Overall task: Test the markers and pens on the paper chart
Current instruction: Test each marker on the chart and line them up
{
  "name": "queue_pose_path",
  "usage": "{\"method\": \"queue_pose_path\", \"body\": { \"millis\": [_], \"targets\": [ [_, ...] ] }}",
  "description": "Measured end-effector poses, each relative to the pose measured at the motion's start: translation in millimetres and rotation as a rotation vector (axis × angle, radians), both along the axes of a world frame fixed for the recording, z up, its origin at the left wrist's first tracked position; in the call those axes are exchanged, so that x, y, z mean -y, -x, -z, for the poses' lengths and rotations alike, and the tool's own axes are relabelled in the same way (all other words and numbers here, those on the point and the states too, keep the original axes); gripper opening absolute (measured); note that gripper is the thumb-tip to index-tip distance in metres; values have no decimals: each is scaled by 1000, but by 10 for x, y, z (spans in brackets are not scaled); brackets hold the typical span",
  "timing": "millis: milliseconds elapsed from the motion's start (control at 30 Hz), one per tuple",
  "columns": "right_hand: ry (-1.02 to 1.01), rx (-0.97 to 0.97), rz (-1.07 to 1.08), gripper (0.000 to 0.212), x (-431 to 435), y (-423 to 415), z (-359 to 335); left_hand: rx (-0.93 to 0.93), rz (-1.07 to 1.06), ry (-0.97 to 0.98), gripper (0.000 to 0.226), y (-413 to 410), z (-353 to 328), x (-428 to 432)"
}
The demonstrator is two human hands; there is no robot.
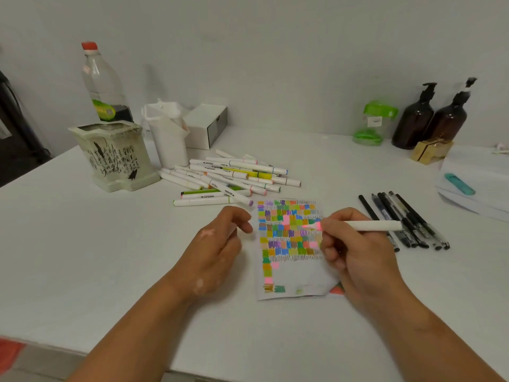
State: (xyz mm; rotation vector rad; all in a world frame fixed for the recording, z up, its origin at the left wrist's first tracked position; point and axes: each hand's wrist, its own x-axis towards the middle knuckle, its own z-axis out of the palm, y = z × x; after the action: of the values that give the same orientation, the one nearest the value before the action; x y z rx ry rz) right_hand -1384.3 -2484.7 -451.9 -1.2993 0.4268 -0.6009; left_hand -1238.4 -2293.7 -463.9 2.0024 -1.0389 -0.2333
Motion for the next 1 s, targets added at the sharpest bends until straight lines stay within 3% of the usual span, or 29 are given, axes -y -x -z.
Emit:
{"method": "queue_pose_path", "body": {
  "millis": [100,200,267,367,500,767,1000],
  "targets": [
    [26,-4,-32,8,36,5,-17,-80,-36,108,31,16,-34,13],
    [14,7,-87,2,19,-2,-5,-297,6,225,42,59,-49,53],
    [-1,19,-106,3,6,1,-17,-401,-3,266,33,51,-54,62],
    [60,18,-115,3,-12,13,-38,-393,-3,261,17,25,-45,51],
    [62,28,-137,6,-19,21,-35,-447,40,290,30,35,-41,44],
    [148,7,-233,10,-76,7,2,-442,107,271,24,85,-66,57],
    [262,4,-258,16,-107,16,-14,-553,169,326,20,124,-88,71]
  ]
}}
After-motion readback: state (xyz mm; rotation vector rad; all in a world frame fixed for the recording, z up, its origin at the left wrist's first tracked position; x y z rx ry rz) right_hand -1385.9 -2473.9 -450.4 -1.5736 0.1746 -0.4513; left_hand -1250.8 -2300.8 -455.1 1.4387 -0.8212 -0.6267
